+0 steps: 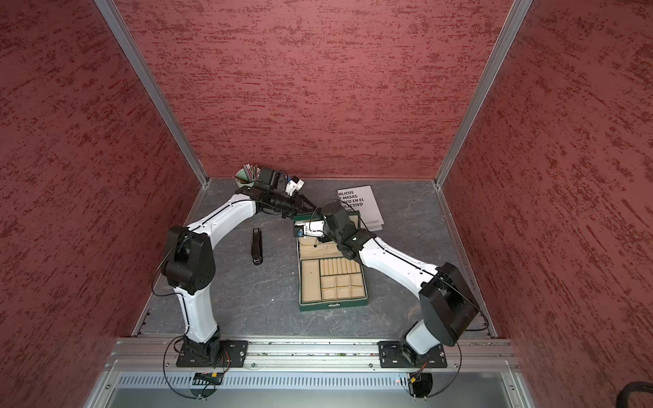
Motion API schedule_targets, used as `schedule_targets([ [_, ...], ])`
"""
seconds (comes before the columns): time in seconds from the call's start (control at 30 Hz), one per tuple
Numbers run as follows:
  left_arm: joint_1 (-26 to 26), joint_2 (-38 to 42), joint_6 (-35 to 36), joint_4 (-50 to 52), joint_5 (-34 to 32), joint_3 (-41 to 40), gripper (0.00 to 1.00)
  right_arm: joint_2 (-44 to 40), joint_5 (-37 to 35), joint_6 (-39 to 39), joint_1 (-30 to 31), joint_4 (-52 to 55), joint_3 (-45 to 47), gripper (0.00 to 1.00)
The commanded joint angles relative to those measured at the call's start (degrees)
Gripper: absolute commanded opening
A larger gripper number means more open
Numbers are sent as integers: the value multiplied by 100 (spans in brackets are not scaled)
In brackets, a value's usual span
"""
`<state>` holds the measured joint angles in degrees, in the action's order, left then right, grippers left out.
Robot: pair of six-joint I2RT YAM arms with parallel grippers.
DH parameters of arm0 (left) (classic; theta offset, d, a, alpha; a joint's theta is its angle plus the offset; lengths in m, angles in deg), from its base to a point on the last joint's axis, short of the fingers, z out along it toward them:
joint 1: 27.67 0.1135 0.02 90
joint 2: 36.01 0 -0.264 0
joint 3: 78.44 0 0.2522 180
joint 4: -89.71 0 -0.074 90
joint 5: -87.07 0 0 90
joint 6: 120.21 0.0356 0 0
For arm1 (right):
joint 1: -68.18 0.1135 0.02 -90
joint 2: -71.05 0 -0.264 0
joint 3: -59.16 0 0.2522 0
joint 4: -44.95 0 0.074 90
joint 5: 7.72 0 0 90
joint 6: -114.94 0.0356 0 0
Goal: Put jewelry chain into jewelry box
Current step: Close the fastener on the jewelry box, then reset both arms
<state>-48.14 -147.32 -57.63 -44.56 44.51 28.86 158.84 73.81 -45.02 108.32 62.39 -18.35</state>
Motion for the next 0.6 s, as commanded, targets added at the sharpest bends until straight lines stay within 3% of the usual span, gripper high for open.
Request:
schedule_targets([
  [0.0, -54, 237, 50, 104, -100, 0, 41, -400, -119, 349, -36, -192, 47, 71],
  [0.23, -12, 345, 210, 532, -479, 268, 46, -1153, -253, 1220, -164, -100, 52, 80],
  [0.37, 23, 561, 288, 785, -777, 423, 53, -1671, -684, 2804, -191, -328, 167, 84],
  [0.43, 54, 817, 286, 851, -1046, 409, 66, -2163, -939, 4063, -197, -517, 415, 89],
  [0.47, 62, 985, 262, 848, -1220, 334, 75, -2425, -1142, 4697, -207, -640, 601, 97],
  [0.53, 98, 1455, 191, 762, -1673, 59, 99, -2957, -1492, 5840, -217, -843, 1085, 99],
  [0.57, 122, 1720, 143, 706, -1955, -145, 100, -3201, -1544, 6153, -219, -875, 1322, 99],
])
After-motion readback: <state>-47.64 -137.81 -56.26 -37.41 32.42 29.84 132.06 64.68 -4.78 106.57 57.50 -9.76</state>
